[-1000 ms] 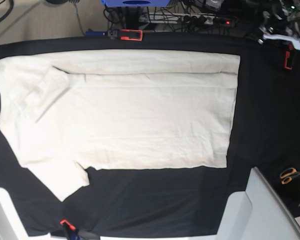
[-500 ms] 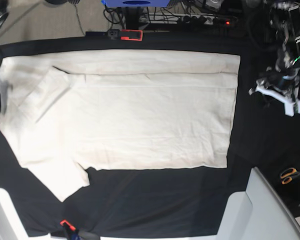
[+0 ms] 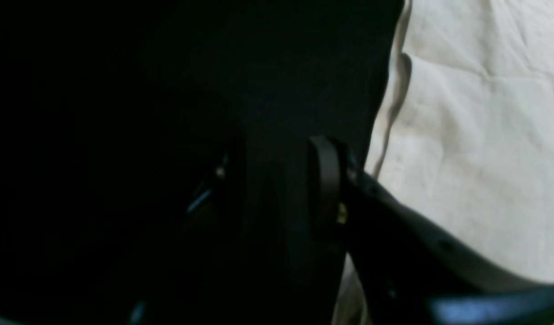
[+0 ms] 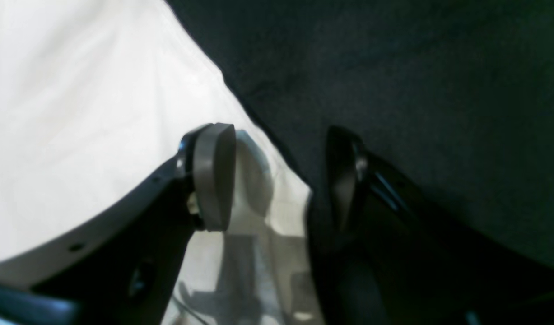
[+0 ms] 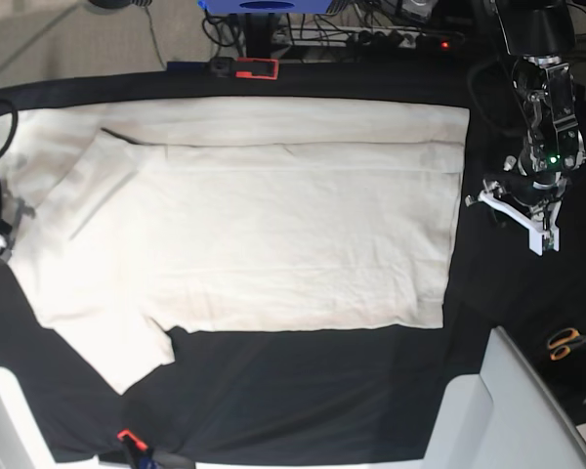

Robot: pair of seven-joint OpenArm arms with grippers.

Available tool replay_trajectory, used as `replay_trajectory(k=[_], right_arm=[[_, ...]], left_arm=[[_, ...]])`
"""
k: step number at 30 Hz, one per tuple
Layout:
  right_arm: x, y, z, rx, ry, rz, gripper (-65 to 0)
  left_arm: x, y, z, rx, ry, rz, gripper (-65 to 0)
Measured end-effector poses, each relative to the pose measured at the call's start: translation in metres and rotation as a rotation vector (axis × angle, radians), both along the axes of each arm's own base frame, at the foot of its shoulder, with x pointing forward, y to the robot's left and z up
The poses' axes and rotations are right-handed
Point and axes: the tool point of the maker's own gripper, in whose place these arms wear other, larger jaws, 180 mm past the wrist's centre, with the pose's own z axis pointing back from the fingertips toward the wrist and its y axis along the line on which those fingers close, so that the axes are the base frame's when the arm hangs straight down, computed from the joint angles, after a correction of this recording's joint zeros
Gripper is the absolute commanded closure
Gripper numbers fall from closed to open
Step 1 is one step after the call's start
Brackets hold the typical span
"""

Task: Fold the T-shirt properly
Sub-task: 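Lower the right gripper to the shirt side by the sleeve and grasp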

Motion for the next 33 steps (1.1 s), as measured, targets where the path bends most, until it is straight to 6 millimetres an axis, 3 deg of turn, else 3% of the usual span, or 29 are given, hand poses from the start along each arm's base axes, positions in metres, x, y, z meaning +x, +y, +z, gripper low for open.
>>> replay_trajectory(k=[15, 17, 21, 23, 33], right_arm=[[0.002, 0.03, -0.015, -0.017, 0.039, 0.097, -29.7], [-0.001, 0.027, -0.016, -0.025, 0.039, 0.076, -24.3], [-0.007, 0.013, -0.019, -0.067, 0.068, 0.019, 0.0], [-0.008, 0.012, -0.02, -0.074, 0.07, 0.017, -2.0], [-0.006, 0.017, -0.016, -0.091, 0.045, 0.06, 0.0]], left_arm=[[-0.003, 0.002, -0.001, 0.008, 0.005, -0.002, -22.4], [-0.003, 0.002, -0.001, 0.007, 0.005, -0.003, -22.4], [-0.003, 0.002, -0.001, 0.008, 0.006, -0.002, -22.4], [-0.003, 0.002, -0.001, 0.008, 0.005, -0.003, -22.4], [0.0, 0.002, 0.001, 0.007, -0.003, -0.002, -22.4]])
